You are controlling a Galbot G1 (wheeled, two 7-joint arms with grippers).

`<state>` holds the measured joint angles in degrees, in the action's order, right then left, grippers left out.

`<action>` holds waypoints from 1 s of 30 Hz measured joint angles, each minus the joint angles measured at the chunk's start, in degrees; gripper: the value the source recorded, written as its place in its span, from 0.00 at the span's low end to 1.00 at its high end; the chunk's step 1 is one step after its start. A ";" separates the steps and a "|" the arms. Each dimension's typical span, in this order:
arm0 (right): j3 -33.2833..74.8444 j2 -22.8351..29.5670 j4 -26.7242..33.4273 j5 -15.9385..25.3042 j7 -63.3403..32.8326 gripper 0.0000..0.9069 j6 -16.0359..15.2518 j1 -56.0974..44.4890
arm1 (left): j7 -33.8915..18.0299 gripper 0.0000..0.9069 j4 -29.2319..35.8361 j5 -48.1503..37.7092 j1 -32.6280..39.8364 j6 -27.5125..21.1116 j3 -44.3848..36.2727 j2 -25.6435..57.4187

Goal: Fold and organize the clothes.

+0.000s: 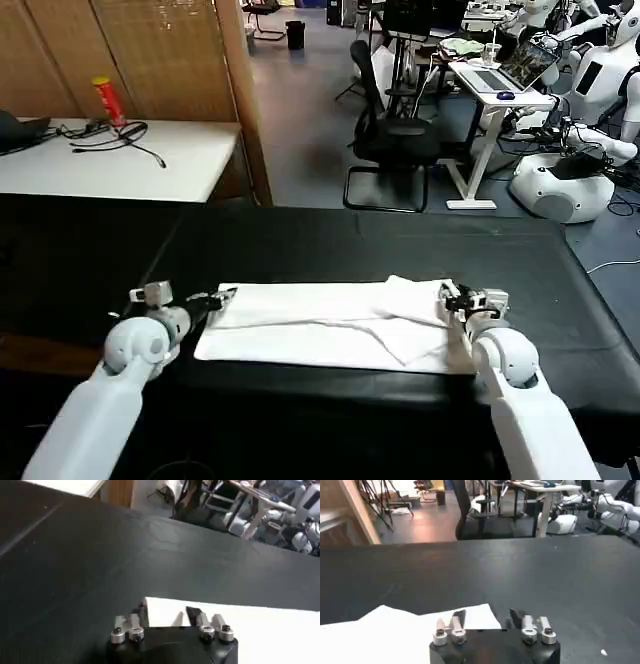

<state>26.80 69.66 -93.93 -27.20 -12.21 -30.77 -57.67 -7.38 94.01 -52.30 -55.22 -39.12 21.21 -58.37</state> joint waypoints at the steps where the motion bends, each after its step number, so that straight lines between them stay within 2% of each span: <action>1: 0.01 0.17 0.10 0.22 -0.27 0.01 0.23 0.00 | 0.24 0.00 -0.32 0.24 0.07 0.12 0.00 -0.08; 6: 0.45 1.39 1.19 1.25 -1.03 0.00 2.12 0.77 | 2.50 0.00 -1.82 4.31 0.97 2.51 -0.57 -0.67; 12: 0.67 1.85 2.18 1.35 0.71 0.00 2.44 1.71 | 3.08 0.00 -4.66 7.33 3.58 3.69 -1.20 -2.48; 13: 0.79 1.74 2.14 1.04 1.22 0.29 2.13 1.61 | 3.06 0.97 -4.98 7.82 4.07 3.75 -1.37 -2.78; 14: 0.98 1.52 1.91 0.87 1.88 0.89 1.76 1.37 | 3.04 0.97 -5.19 8.33 4.48 3.88 -1.52 -3.09; 15: 1.17 1.29 1.51 0.83 2.61 0.97 1.56 1.05 | 3.03 0.97 -5.22 8.73 4.67 3.89 -1.58 -3.27; 23: 3.45 -1.88 -5.16 -0.85 5.13 0.97 1.02 -3.93 | 3.98 0.97 -3.36 12.73 3.53 5.61 -0.93 -2.19; 30: 5.68 -3.82 -13.04 -2.61 4.76 0.97 0.02 -8.79 | 2.89 0.97 -1.01 10.60 2.19 5.37 1.10 -0.29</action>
<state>32.48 65.84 -106.98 -29.80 -7.44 -30.75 -66.46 -4.50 93.00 -41.70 -53.03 -33.75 22.32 -58.66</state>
